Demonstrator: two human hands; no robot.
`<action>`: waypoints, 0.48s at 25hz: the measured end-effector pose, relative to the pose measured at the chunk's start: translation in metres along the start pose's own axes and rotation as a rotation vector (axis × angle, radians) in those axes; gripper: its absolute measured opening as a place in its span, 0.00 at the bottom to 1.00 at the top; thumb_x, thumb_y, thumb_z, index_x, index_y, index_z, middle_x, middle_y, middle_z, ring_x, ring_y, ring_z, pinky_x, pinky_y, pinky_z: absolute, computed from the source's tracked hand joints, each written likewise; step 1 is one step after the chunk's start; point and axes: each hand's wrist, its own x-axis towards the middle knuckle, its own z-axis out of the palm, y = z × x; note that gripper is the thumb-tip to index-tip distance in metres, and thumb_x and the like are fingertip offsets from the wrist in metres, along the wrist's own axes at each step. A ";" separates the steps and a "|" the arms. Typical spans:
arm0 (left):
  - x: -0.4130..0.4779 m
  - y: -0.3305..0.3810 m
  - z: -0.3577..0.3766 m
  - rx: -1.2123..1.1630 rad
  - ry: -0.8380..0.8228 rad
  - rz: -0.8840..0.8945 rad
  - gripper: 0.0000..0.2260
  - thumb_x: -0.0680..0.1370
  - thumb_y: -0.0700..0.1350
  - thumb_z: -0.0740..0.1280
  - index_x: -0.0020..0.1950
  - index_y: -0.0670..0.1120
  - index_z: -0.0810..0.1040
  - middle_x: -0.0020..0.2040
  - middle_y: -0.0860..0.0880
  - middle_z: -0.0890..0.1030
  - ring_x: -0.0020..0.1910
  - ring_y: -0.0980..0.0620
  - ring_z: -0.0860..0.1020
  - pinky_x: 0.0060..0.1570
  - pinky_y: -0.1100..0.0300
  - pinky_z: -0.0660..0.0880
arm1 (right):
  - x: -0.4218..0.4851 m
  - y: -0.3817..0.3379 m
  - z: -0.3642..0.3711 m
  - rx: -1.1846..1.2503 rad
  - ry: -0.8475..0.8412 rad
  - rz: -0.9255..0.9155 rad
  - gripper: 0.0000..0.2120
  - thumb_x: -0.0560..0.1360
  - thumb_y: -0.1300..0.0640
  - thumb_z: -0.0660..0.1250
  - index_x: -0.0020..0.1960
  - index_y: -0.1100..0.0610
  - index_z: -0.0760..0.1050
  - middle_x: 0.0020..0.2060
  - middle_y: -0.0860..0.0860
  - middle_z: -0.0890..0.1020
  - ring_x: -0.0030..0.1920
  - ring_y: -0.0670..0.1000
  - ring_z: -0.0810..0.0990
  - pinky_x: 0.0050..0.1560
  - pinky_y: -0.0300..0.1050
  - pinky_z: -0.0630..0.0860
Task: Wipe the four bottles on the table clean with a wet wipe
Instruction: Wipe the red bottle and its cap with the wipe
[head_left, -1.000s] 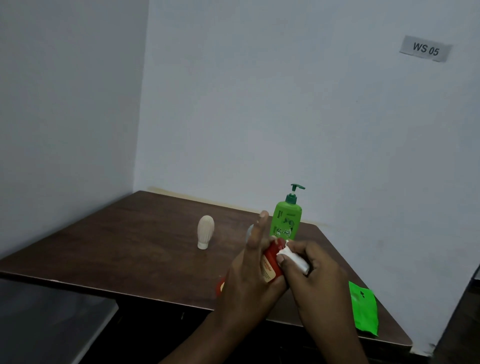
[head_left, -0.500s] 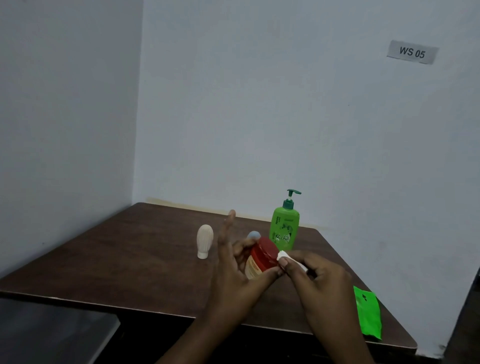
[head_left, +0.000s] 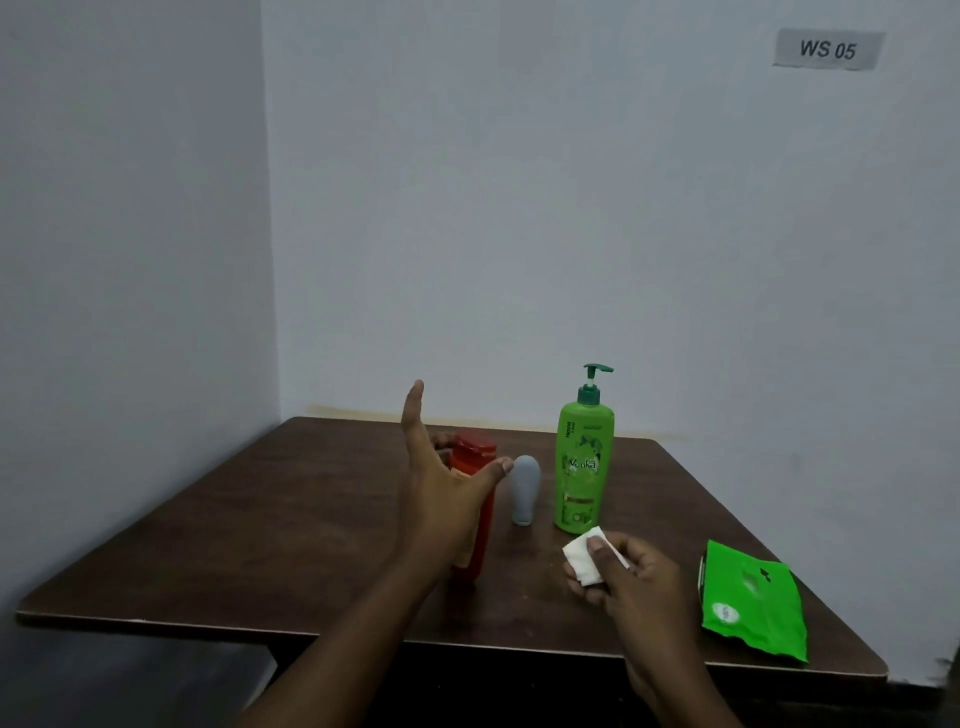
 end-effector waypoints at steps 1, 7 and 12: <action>0.000 -0.005 0.002 0.062 0.008 0.010 0.57 0.67 0.49 0.84 0.77 0.74 0.45 0.56 0.51 0.80 0.55 0.51 0.81 0.55 0.45 0.81 | 0.005 0.008 0.001 0.014 0.003 0.011 0.06 0.78 0.65 0.65 0.46 0.67 0.79 0.36 0.63 0.84 0.39 0.59 0.83 0.43 0.56 0.83; -0.016 -0.041 0.000 0.216 0.055 -0.005 0.56 0.70 0.47 0.82 0.79 0.71 0.43 0.69 0.51 0.75 0.63 0.52 0.77 0.57 0.54 0.75 | 0.022 0.040 0.002 0.072 0.003 0.089 0.05 0.78 0.68 0.64 0.45 0.68 0.78 0.36 0.66 0.82 0.36 0.60 0.80 0.35 0.49 0.81; -0.035 -0.081 -0.003 0.288 -0.019 -0.239 0.50 0.68 0.47 0.83 0.80 0.59 0.55 0.65 0.53 0.78 0.59 0.51 0.79 0.60 0.47 0.79 | 0.025 0.040 0.002 0.040 -0.031 0.113 0.05 0.78 0.68 0.64 0.45 0.70 0.76 0.31 0.61 0.82 0.32 0.58 0.79 0.31 0.48 0.79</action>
